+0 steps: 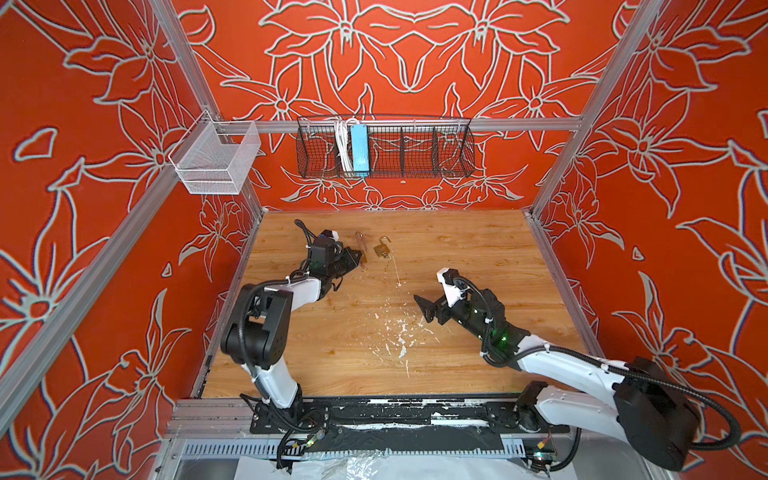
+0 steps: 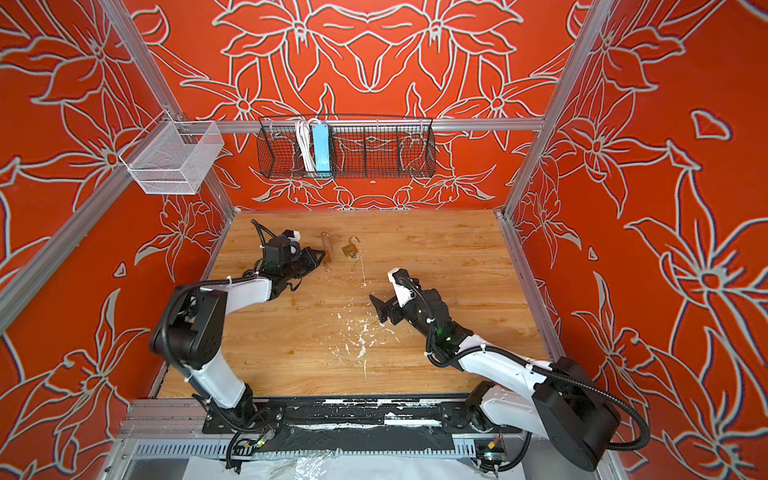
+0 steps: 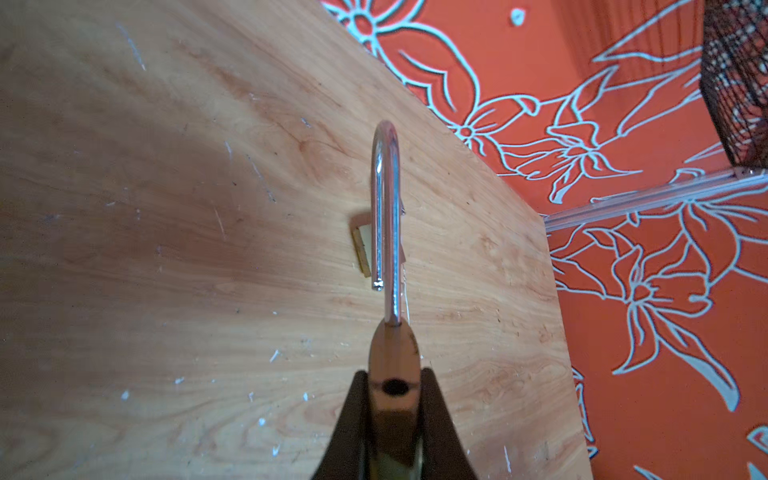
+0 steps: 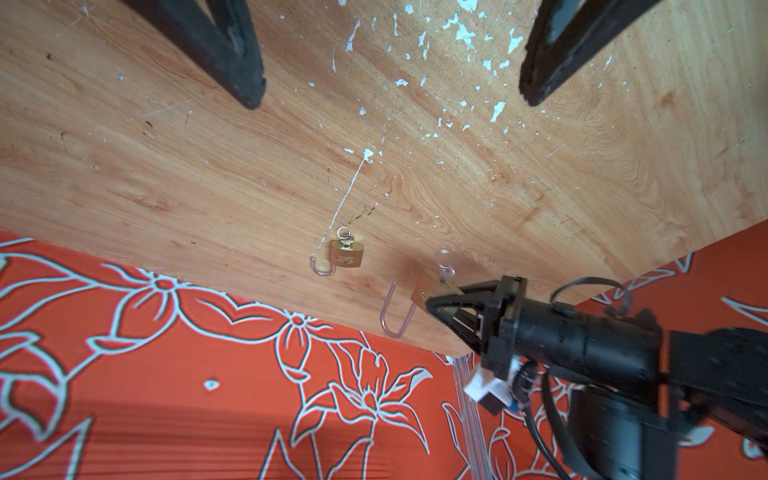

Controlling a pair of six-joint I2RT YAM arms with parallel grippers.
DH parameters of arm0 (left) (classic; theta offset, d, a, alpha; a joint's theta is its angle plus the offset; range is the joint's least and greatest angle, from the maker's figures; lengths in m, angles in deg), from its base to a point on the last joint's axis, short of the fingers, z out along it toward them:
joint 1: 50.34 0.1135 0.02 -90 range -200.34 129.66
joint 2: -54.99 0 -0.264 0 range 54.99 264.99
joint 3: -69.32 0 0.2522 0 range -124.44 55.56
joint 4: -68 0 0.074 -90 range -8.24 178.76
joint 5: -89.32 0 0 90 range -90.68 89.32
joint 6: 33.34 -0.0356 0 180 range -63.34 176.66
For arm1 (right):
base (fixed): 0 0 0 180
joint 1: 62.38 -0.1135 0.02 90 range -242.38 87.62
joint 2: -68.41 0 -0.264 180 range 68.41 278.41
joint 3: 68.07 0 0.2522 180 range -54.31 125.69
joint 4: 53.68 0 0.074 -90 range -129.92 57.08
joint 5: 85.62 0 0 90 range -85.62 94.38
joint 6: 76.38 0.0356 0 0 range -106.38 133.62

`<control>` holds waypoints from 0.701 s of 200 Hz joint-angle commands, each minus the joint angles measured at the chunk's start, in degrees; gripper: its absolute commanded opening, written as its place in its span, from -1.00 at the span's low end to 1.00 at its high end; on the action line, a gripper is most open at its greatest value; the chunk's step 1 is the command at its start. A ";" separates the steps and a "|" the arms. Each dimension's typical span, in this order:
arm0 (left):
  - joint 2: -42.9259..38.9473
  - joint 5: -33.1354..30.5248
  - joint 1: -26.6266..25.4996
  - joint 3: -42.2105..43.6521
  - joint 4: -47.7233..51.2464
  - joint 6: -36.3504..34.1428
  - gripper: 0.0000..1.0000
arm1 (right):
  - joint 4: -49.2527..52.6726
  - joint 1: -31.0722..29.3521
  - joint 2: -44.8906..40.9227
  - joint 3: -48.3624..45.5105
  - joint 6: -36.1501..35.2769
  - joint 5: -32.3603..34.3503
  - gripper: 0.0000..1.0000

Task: Unlock with the key
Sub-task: 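Lower the opened padlock beside the small padlock and open the left gripper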

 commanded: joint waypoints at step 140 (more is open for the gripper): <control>18.15 13.97 9.78 -13.16 -1.72 2.60 -1.00 | -0.19 -0.20 0.22 -0.07 -1.10 1.50 0.96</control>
